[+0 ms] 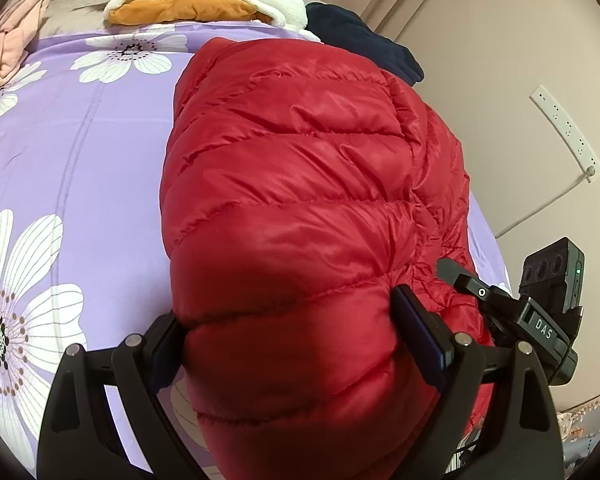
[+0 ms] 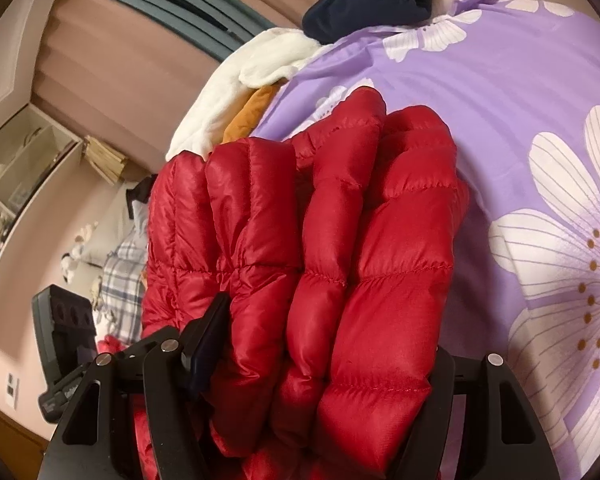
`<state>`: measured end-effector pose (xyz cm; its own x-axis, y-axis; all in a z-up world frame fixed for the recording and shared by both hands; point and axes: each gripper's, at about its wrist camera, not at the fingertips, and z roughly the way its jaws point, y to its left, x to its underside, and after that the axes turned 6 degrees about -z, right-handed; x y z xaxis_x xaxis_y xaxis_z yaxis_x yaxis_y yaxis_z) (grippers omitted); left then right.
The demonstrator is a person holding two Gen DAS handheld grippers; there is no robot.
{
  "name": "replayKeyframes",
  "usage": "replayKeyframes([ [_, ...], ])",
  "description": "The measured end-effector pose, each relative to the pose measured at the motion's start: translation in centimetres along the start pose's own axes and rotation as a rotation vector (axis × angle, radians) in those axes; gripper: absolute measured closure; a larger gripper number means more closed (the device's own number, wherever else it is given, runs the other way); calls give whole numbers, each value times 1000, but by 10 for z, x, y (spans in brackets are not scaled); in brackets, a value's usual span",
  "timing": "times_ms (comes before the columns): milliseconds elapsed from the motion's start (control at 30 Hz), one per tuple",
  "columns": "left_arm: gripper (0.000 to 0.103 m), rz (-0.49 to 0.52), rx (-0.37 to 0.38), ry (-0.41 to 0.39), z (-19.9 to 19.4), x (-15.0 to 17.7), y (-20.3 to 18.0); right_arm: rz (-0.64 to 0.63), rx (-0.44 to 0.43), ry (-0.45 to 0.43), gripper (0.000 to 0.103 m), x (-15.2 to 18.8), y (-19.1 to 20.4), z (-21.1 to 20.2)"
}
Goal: Fold large clothes
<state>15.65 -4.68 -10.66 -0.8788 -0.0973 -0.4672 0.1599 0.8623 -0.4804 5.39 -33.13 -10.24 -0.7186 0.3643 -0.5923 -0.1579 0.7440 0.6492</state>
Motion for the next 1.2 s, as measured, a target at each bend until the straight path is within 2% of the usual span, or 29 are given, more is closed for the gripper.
replayKeyframes([
  [1200,10,-9,23,-30,-22,16,2,-121,-3,-10,34,-1,20,-12],
])
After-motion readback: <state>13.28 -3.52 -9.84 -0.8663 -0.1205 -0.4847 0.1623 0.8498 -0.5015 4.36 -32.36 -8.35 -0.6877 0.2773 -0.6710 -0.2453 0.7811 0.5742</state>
